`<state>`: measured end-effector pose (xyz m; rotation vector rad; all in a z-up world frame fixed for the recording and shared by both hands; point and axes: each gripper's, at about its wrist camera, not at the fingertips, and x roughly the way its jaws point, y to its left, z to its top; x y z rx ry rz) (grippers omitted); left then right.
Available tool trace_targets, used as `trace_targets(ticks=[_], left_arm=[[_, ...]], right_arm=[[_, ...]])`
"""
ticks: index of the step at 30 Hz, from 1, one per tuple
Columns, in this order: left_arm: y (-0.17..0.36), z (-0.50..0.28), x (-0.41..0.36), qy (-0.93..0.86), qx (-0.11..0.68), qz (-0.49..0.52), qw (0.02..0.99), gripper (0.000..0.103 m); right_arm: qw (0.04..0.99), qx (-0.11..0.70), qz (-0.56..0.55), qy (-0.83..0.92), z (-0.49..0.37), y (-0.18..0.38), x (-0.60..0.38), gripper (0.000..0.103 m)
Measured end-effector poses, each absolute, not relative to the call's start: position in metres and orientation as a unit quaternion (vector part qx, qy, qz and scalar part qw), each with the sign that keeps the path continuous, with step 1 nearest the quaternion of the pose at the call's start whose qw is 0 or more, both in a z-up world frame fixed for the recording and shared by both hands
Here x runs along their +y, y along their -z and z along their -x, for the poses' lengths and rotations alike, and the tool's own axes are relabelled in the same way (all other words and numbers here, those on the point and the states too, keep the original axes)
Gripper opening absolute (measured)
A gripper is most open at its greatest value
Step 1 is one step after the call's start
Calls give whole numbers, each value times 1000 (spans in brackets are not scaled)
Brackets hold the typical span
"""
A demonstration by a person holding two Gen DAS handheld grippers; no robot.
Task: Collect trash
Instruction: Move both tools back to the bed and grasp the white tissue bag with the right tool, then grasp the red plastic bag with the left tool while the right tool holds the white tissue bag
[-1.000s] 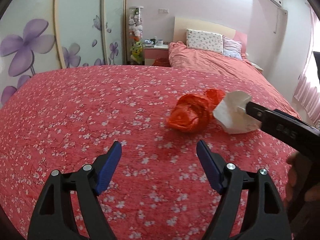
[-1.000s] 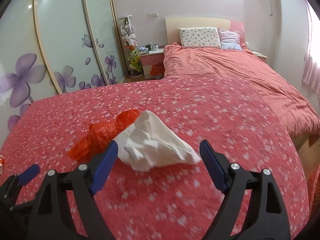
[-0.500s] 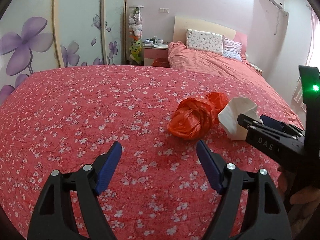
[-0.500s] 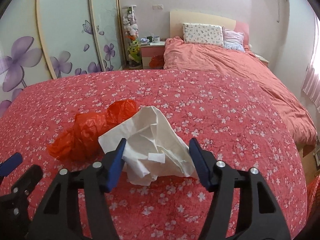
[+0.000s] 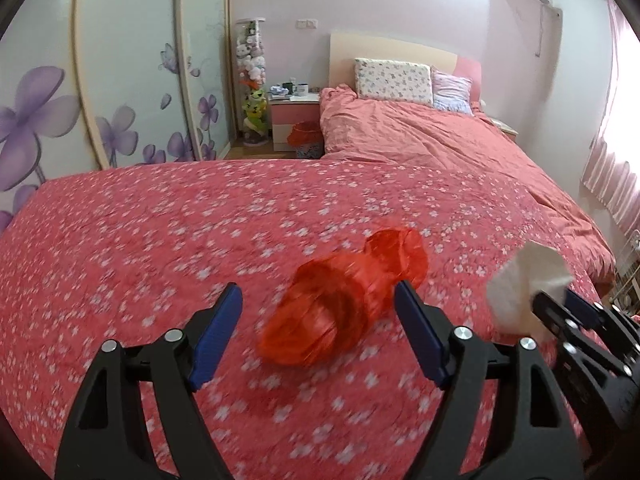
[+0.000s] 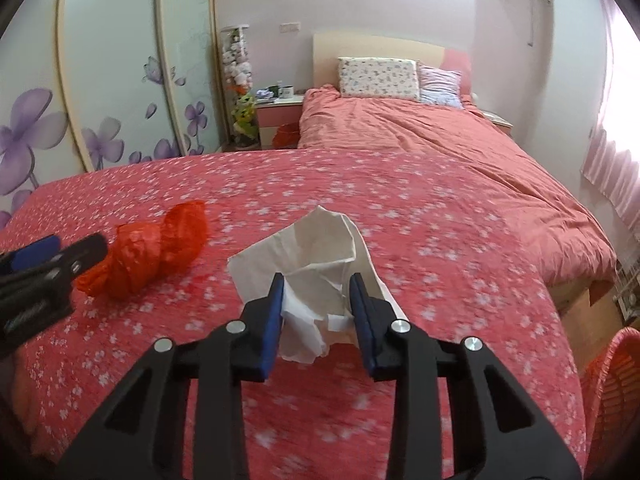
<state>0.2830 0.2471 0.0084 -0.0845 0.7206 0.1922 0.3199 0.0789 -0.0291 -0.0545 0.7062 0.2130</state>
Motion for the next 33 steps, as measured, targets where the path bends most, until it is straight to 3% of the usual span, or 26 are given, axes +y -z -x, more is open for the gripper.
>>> trace_targets(ticks=[8,10,12,16,33], left_arm=[[18,-315,241,-104,394,27,913,82],[27,-320,245,-98,411,46,905,77],[31,-321,247,-93,418,59,902,63],[32,-319,249,-89,413,69,904,53],[1,-276,203,-69,370,49,925,51]], right_arm=[[933,348,9,-88,-315,30,44,32],[933,348,7,-88,-313,30,40,32],[933,349,3,-88,-313,31,37,32],[934,347,0,-87,-309,30,32,32],[940,332,-22,-69,-280,13,-3,32]])
